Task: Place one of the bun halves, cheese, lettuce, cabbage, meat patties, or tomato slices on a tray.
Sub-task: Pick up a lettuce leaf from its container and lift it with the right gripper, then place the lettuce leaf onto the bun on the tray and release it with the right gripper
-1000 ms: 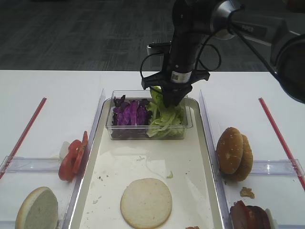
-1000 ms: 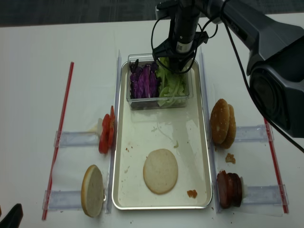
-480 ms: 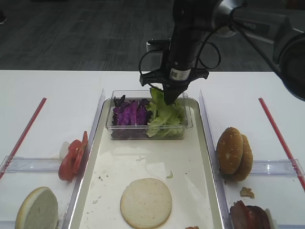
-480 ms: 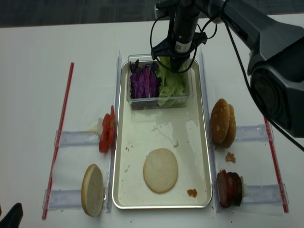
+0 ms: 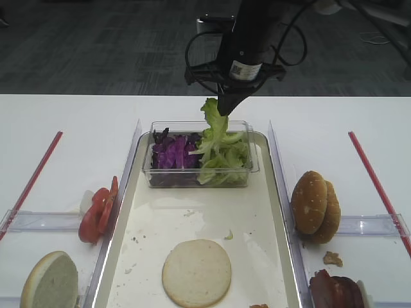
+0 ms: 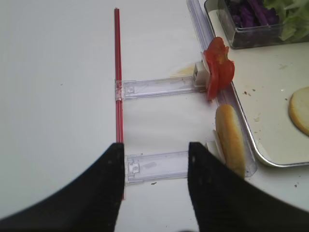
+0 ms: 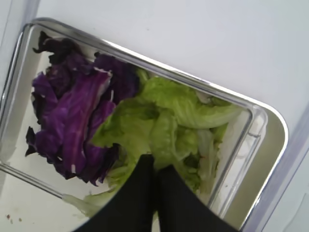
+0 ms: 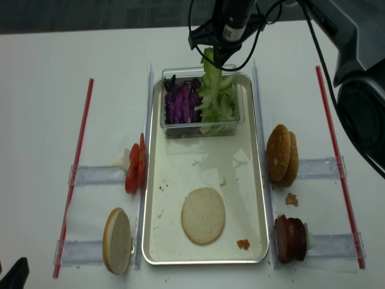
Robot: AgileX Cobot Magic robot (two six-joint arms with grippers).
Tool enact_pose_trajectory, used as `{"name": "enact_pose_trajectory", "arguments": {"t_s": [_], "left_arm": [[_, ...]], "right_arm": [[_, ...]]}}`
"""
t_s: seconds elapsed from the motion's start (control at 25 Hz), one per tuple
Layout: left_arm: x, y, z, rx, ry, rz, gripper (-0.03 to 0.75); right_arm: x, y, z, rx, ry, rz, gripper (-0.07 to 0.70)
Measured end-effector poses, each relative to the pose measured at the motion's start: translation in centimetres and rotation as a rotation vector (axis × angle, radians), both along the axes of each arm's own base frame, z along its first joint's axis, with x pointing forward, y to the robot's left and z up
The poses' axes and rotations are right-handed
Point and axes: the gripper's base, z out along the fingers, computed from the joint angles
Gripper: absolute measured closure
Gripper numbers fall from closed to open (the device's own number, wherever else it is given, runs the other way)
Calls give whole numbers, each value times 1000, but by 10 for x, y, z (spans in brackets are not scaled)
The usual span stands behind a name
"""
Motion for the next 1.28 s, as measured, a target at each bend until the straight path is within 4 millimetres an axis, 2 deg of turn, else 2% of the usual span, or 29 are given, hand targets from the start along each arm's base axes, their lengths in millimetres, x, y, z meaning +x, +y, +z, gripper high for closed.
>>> {"name": "enact_pose_trajectory", "arguments": {"t_s": [0.44, 0.76, 0.88, 1.28], "left_arm": [[0, 0, 0, -1, 0, 1, 419], [0, 0, 0, -13, 1, 13, 419], [0, 0, 0, -13, 1, 13, 419], [0, 0, 0, -13, 1, 13, 419]], "right_arm": [[-38, -9, 3, 4, 95, 38, 598], [-90, -2, 6, -34, 149, 134, 598], [-109, 2, 0, -44, 172, 163, 598], [-155, 31, -29, -20, 214, 254, 598]]}}
